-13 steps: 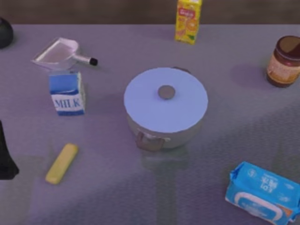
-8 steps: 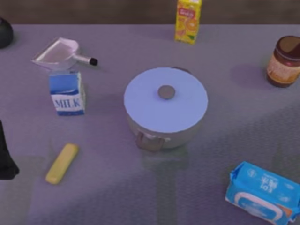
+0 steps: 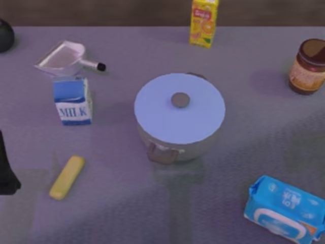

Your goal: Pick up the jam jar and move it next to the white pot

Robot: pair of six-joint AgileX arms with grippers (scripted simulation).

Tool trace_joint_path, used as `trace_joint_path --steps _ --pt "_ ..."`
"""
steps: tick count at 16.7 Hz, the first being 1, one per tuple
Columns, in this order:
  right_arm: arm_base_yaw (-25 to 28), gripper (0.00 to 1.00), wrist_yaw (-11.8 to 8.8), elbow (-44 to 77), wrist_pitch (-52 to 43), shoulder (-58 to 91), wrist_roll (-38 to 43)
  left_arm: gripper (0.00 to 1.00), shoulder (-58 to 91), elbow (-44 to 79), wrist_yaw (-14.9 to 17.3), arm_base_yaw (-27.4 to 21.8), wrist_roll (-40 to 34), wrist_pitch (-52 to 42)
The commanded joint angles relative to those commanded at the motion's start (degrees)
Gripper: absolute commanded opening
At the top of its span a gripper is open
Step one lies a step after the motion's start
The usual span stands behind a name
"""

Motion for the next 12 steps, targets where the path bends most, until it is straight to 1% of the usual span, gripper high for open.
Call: trace_joint_path --steps 5,12 --pt "-0.7 1.0 -1.1 27.9 -15.9 27.6 -7.5 1.0 0.0 0.0 0.0 0.0 0.0 0.0" --pt "-1.7 1.0 -2.8 71.8 -40.1 70.1 -19.7 1.0 0.0 0.0 0.0 0.0 0.0 0.0"
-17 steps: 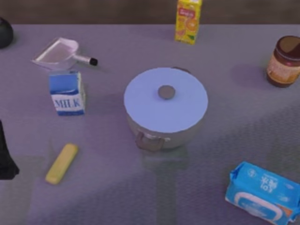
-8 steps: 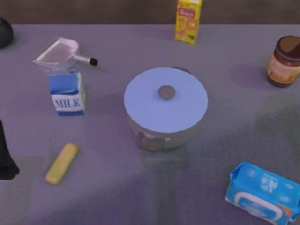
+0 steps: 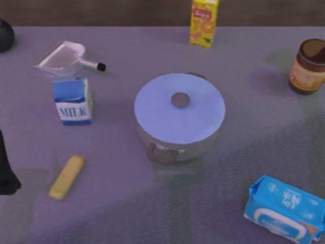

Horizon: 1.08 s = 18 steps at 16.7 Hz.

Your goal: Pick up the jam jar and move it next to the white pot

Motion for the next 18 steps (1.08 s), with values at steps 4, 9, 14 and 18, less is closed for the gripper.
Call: trace_joint_path --steps 4,9,14,18 --pt "-0.5 1.0 -0.9 23.7 -12.5 22.4 -6.6 1.0 0.0 0.0 0.0 0.0 0.0 0.0" --pt "-1.1 1.0 -1.8 48.0 -24.5 44.5 -13.2 1.0 0.0 0.0 0.0 0.0 0.0 0.0" --pt "-1.5 1.0 -2.2 61.8 -30.8 56.6 -16.9 1.0 0.0 0.0 0.0 0.0 0.0 0.0" --pt "-1.5 1.0 -2.3 63.3 -31.5 57.9 -17.3 1.0 0.0 0.0 0.0 0.0 0.0 0.0"
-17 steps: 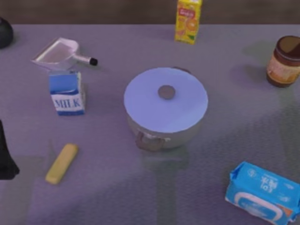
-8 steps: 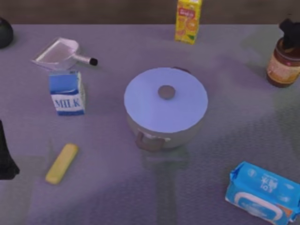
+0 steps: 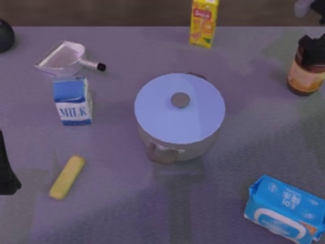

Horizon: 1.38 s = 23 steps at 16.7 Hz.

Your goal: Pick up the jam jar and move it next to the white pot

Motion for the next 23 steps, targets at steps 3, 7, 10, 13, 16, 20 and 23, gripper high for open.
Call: trace_joint_path --steps 3,7,10,13,16,20,23 --pt "0.4 1.0 0.0 -0.1 0.1 0.1 0.1 1.0 0.0 0.0 0.0 0.0 0.0 0.0" --pt "0.4 1.0 0.0 -4.4 3.9 -0.8 0.4 1.0 0.0 0.0 0.0 0.0 0.0 0.0" --pt "0.6 1.0 0.0 -12.2 9.6 -2.1 0.6 1.0 0.0 0.0 0.0 0.0 0.0 0.0" --pt "0.8 1.0 0.0 -16.8 13.8 -2.9 0.8 1.0 0.0 0.0 0.0 0.0 0.0 0.0" --pt "0.8 1.0 0.0 -17.1 14.1 -3.0 0.8 1.0 0.0 0.0 0.0 0.0 0.0 0.0" --pt "0.8 0.77 0.0 -17.1 14.1 -3.0 0.8 1.0 0.0 0.0 0.0 0.0 0.0 0.0" --pt "0.8 0.55 0.0 -17.1 14.1 -3.0 0.8 1.0 0.0 0.0 0.0 0.0 0.0 0.0"
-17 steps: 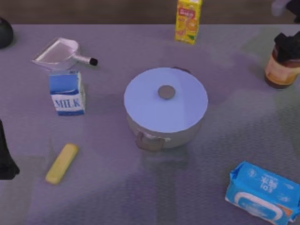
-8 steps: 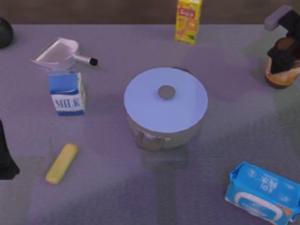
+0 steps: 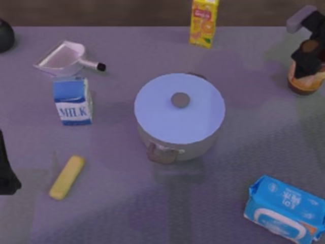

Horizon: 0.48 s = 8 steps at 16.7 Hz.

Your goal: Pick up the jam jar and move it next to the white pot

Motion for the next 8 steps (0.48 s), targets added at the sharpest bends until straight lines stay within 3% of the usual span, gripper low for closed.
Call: trace_joint_path --steps 7,8 --pt "0.0 0.02 0.0 0.0 0.0 0.0 0.0 1.0 0.0 0.0 0.0 0.0 0.0 0.0" --pt "0.0 0.0 0.0 0.0 0.0 0.0 0.0 1.0 0.0 0.0 0.0 0.0 0.0 0.0"
